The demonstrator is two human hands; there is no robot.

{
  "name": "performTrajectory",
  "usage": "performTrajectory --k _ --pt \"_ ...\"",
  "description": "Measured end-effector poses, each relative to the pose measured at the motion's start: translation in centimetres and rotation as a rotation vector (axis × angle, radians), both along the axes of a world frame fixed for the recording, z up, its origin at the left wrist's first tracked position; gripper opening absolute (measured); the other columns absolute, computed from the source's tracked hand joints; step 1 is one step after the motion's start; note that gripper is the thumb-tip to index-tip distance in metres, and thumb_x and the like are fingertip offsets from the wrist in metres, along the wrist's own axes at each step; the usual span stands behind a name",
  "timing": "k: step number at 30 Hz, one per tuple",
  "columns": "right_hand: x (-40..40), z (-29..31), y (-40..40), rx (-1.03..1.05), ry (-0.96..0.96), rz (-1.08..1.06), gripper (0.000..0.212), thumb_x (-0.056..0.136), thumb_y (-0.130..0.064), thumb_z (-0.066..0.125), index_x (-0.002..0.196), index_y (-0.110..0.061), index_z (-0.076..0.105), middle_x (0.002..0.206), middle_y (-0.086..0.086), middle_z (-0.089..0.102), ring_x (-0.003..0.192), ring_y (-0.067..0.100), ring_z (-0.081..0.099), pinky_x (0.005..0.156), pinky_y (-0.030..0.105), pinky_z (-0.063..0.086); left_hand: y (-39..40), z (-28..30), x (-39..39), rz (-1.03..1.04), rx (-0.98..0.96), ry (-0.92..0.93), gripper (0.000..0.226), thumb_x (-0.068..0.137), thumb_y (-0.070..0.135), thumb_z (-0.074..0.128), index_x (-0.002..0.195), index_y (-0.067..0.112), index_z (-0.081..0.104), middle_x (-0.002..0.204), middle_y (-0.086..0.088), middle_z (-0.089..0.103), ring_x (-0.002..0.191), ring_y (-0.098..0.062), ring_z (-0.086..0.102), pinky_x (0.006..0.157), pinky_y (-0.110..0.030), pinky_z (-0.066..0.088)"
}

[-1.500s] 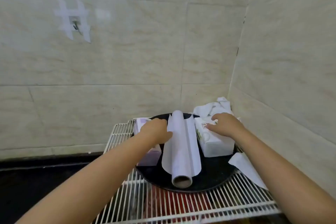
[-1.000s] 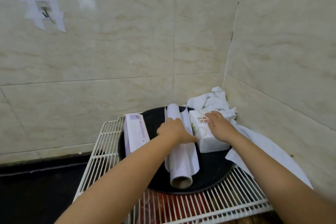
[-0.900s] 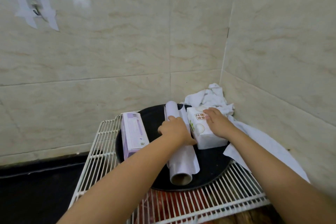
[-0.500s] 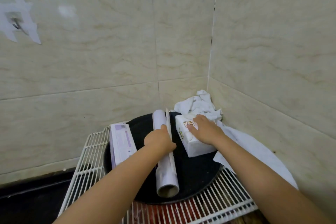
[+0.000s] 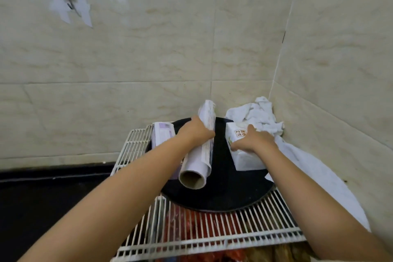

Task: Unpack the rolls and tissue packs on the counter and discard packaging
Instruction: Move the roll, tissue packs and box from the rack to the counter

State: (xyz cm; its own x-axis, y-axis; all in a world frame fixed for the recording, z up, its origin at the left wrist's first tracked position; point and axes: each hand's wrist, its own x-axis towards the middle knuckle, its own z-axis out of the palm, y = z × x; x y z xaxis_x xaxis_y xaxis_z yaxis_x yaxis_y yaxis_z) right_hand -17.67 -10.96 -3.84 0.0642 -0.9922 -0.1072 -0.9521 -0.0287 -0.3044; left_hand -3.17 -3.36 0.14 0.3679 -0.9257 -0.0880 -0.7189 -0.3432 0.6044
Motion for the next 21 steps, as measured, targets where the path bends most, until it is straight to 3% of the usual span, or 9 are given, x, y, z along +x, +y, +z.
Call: performTrajectory --k 3,7,12,16,21 --pt "0.1 -0.1 0.2 -0.058 0.005 -0.028 0.087 0.062 -0.050 0.065 0.135 -0.018 0.031 0.138 0.018 0.040 0.123 0.037 0.041 0.096 0.043 0.041 1.3 2.3 1.3 0.053 -0.124 -0.009 0.059 0.083 0.032 0.065 0.127 0.004 0.038 0.124 -0.016 0.055 0.102 -0.031 0.057 0.071 -0.030 0.041" --pt "1.2 2.2 1.6 -0.126 -0.014 -0.015 0.080 0.063 -0.044 0.066 0.132 -0.016 0.036 0.134 0.017 0.043 0.120 0.037 0.043 0.094 0.043 0.041 4.7 4.7 4.6 0.132 -0.216 -0.178 0.048 0.081 0.034 0.066 0.116 0.006 0.049 0.104 -0.012 0.058 0.083 -0.025 0.053 0.060 -0.029 0.040" --pt "6.8 7.2 7.7 -0.300 -0.190 0.097 0.084 0.064 -0.044 0.069 0.136 -0.022 0.031 0.128 0.022 0.044 0.119 0.039 0.040 0.092 0.042 0.041 11.5 4.5 10.7 0.228 -0.239 -0.150 0.041 0.082 0.030 0.065 0.111 0.002 0.056 0.105 -0.016 0.062 0.098 -0.033 0.061 0.078 -0.037 0.052" --pt "14.3 9.3 16.1 -0.387 -0.300 0.264 0.082 0.062 -0.041 0.071 0.133 -0.026 0.034 0.128 0.021 0.044 0.119 0.039 0.039 0.093 0.042 0.039 19.3 3.2 16.8 0.312 -0.226 -0.115 0.041 0.082 0.031 0.065 0.110 0.002 0.057 0.092 -0.011 0.056 0.085 -0.029 0.059 0.068 -0.032 0.046" --pt "25.4 7.2 27.5 -0.305 -0.333 0.441 0.079 0.061 -0.041 0.071 0.131 -0.027 0.037 0.125 0.018 0.051 0.116 0.037 0.044 0.089 0.039 0.042 31.3 0.7 25.9 0.384 -0.168 -0.150 0.039 0.080 0.034 0.065 0.106 0.005 0.060 0.088 -0.008 0.058 0.078 -0.026 0.057 0.059 -0.028 0.043"
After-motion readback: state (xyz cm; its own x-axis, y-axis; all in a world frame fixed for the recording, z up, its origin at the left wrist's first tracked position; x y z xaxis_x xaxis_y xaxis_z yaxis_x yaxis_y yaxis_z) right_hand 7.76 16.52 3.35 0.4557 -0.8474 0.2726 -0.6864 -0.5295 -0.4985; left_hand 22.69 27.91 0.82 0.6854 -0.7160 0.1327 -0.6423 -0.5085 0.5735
